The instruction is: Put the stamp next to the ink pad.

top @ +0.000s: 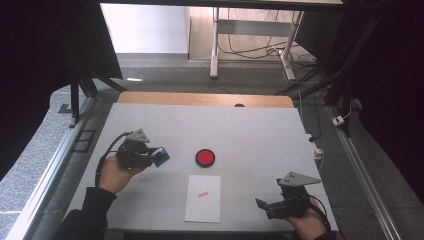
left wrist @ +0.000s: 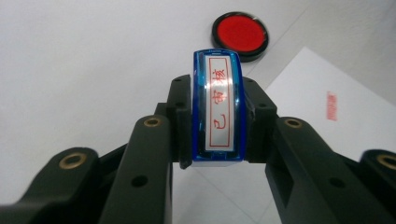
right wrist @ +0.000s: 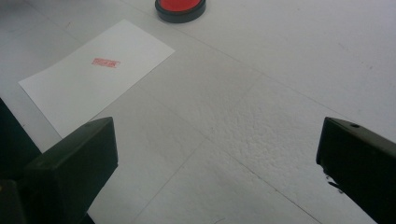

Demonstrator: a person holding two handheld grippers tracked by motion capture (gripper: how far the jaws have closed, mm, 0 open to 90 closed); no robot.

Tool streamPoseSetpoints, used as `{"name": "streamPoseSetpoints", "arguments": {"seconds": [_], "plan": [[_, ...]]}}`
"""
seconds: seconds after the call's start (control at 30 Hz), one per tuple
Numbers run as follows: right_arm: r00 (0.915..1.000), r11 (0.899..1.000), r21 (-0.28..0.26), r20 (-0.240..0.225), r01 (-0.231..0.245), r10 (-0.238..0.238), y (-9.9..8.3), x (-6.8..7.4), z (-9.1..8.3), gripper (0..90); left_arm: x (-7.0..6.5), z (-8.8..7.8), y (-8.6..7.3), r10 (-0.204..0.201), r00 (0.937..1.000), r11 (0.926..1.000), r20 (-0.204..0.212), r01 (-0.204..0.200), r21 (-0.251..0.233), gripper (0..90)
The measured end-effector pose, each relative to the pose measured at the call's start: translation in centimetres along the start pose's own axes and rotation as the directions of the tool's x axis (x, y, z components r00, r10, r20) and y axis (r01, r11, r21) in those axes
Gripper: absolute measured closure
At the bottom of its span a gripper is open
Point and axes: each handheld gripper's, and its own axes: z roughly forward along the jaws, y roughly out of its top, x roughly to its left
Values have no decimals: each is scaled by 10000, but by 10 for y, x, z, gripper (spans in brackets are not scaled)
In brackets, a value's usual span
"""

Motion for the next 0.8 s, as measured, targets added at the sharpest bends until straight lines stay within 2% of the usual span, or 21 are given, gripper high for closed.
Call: {"name": "streamPoseSetpoints", "arguments": {"seconds": [0.27, 0.47, 0.8], "plan": [[10000, 10000, -31, 30, 3, -3, 0, 0, 0, 0, 10, 12, -8, -596, 9970, 9974, -498, 614, 368, 691], [10000, 10000, 26, 44, 30, -30, 0, 0, 0, 0, 18, 21, -12, -924, 9934, 9938, -676, 962, 551, 691], [10000, 10000, 59, 56, 26, -27, 0, 1, 1, 0, 27, 32, -19, -1161, 9876, 9868, -1061, 1269, 1011, 691]]}}
